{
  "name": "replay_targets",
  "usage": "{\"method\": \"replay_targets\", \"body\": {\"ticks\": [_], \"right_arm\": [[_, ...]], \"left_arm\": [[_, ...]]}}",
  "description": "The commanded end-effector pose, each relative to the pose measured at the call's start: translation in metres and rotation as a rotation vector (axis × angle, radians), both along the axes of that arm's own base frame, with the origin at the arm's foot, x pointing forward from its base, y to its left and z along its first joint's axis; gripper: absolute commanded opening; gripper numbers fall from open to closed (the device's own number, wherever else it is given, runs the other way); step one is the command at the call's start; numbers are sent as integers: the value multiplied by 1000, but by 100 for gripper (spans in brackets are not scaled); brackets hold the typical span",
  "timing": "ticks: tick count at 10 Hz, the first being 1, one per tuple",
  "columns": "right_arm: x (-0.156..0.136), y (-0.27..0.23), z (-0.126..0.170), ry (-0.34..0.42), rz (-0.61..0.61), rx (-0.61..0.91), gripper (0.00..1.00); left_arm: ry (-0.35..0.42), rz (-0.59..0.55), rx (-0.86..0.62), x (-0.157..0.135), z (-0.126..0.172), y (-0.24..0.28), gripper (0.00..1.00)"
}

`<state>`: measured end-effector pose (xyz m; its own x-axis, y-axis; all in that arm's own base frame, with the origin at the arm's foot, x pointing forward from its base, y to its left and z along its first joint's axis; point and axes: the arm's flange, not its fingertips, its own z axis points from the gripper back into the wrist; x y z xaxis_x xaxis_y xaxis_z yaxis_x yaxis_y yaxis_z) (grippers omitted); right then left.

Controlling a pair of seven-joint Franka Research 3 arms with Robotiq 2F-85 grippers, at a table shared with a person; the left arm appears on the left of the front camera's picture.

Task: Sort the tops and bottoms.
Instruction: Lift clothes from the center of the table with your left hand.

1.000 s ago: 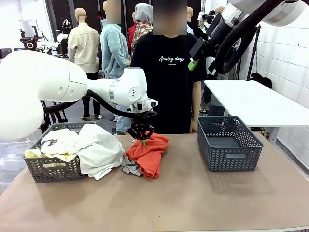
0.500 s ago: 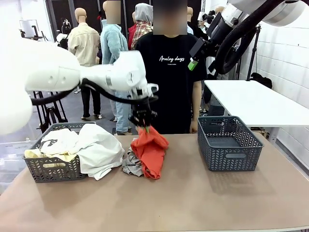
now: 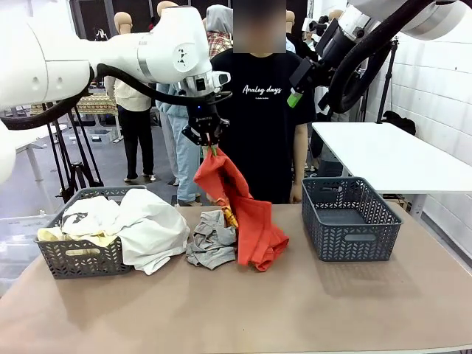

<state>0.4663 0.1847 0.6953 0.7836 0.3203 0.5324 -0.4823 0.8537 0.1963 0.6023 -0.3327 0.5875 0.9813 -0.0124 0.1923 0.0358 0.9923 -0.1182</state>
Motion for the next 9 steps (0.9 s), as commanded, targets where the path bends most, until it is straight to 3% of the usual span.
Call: {"method": "replay_targets", "body": {"ticks": [1, 4, 6, 9], "right_arm": [[-4, -1, -5, 4, -13, -3, 100], [-4, -1, -5, 4, -13, -3, 100], [-4, -1, -5, 4, -13, -3, 100], [-4, -1, -5, 4, -13, -3, 100]], "left_arm": [[34, -9, -13, 1, -12, 1, 0], [25, -1, 2, 2, -13, -2, 0], [-112, 82, 69, 11, 65, 5, 0], [-339, 93, 137, 27, 179, 5, 0]]}}
